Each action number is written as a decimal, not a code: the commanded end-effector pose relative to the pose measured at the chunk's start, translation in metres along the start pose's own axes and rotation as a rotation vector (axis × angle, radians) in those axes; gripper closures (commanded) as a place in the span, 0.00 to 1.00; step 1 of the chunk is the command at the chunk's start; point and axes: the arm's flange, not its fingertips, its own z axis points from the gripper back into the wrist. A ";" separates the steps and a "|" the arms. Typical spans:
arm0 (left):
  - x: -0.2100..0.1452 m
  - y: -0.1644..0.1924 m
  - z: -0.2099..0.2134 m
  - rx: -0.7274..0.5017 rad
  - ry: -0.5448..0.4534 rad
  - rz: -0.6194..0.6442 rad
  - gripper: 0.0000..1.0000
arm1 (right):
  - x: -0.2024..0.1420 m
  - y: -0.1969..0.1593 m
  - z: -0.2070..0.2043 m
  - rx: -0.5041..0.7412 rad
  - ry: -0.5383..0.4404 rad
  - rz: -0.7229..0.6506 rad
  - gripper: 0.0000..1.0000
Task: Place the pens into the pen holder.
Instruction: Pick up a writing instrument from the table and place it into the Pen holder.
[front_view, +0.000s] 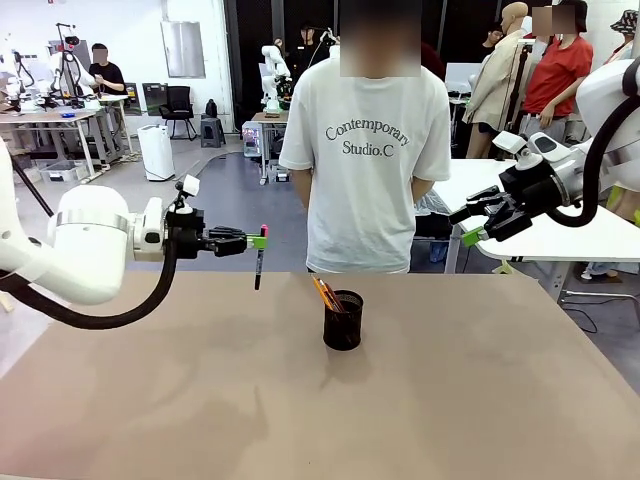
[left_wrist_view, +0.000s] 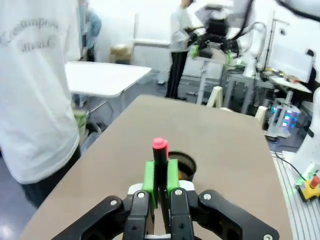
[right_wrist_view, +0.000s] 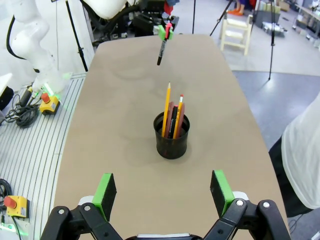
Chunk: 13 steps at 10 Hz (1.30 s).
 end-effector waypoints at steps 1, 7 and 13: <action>-0.001 -0.006 -0.008 -0.137 -0.105 -0.184 1.00 | 0.006 -0.003 0.001 0.002 0.000 -0.012 0.00; 0.030 -0.008 -0.094 -0.196 -0.192 -0.227 1.00 | 0.006 -0.003 0.001 0.002 0.000 -0.012 0.00; 0.018 0.020 -0.166 -0.374 -0.193 -0.234 1.00 | 0.006 -0.003 0.001 0.002 0.000 -0.012 0.00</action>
